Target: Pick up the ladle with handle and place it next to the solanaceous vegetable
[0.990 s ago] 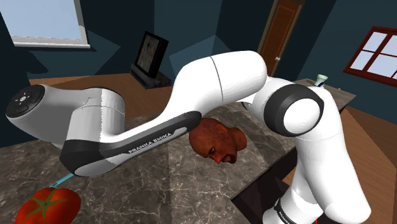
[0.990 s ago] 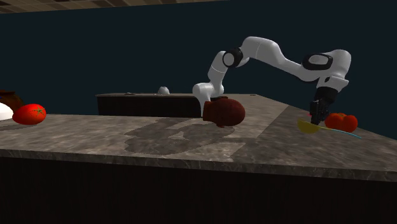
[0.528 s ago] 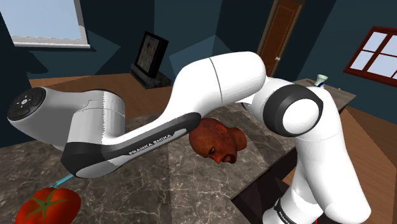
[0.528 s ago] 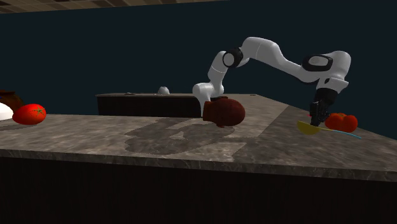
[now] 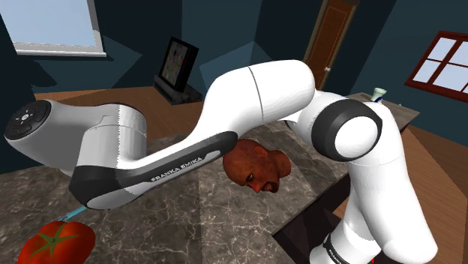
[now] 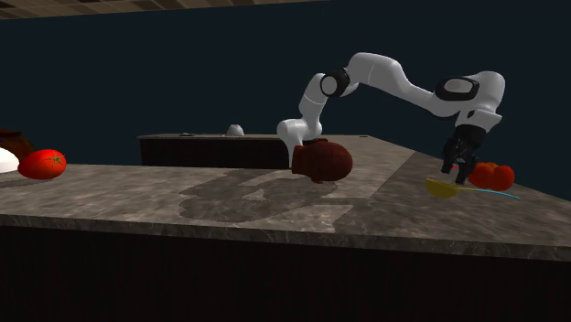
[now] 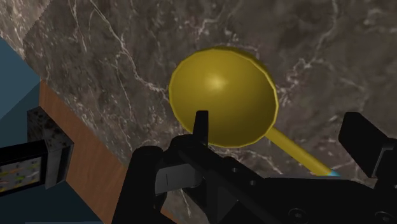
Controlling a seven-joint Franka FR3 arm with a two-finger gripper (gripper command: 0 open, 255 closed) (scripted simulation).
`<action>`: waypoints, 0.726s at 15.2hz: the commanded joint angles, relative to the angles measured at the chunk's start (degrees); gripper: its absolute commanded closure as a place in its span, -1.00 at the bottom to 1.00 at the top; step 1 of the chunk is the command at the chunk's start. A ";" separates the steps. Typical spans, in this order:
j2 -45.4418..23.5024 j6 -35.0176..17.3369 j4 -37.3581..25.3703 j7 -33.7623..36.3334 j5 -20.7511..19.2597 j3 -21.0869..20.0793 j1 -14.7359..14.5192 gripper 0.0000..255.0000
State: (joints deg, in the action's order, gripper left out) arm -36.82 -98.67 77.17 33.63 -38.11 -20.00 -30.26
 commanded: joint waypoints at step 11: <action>-0.36 5.73 -6.07 -1.19 0.62 -0.49 -2.33 -1.00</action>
